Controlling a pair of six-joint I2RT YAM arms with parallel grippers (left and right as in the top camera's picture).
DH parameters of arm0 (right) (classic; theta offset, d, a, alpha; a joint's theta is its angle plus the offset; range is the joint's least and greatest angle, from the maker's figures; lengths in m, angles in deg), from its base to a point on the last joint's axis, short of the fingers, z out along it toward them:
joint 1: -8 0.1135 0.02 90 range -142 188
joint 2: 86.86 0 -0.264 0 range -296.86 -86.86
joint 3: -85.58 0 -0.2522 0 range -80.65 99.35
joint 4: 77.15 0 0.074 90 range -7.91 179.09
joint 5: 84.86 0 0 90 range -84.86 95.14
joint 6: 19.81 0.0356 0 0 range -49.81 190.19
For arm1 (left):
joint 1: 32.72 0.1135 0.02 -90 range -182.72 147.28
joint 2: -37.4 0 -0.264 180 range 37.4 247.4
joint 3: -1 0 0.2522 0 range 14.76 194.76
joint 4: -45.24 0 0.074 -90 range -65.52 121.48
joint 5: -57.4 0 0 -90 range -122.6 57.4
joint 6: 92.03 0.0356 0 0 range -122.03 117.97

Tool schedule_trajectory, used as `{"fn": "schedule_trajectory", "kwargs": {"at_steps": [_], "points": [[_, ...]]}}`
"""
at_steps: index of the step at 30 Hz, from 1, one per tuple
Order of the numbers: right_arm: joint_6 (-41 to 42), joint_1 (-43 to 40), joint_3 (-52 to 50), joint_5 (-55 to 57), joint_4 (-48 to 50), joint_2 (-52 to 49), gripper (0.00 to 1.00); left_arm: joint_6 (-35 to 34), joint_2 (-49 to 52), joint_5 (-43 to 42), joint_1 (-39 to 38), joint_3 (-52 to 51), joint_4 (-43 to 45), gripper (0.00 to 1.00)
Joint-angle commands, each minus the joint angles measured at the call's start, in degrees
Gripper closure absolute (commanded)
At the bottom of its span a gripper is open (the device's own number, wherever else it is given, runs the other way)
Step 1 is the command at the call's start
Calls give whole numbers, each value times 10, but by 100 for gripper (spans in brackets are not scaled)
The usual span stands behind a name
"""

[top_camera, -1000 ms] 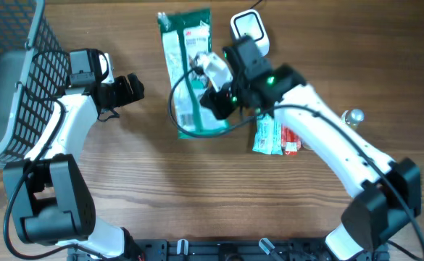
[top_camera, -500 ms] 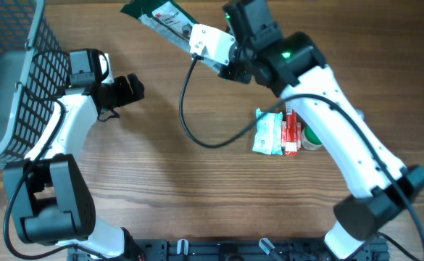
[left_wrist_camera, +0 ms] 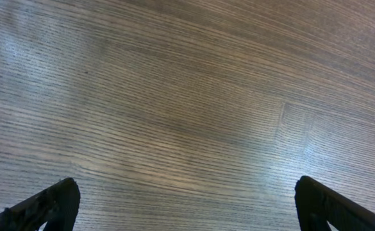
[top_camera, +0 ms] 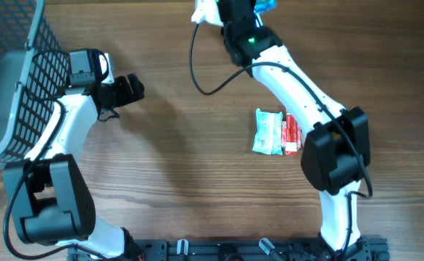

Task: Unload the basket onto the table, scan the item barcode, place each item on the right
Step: 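Lift the gloves package with the right gripper up to the scanner window, then lower the gloves package with the right gripper back to the table center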

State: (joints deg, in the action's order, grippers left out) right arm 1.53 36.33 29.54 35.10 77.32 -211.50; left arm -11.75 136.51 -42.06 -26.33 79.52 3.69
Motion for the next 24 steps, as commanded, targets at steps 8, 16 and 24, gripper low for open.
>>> {"fn": "schedule_trajectory", "kwargs": {"at_steps": [8,16,24], "points": [[49,-1,0,9,29,-72,96,3,-5,5,5,5,1,0],[128,5,0,-21,-48,-72,96,3,-5,5,5,5,1,0],[215,5,0,-110,-151,-71,96,3,-5,5,5,5,2,0]]}}
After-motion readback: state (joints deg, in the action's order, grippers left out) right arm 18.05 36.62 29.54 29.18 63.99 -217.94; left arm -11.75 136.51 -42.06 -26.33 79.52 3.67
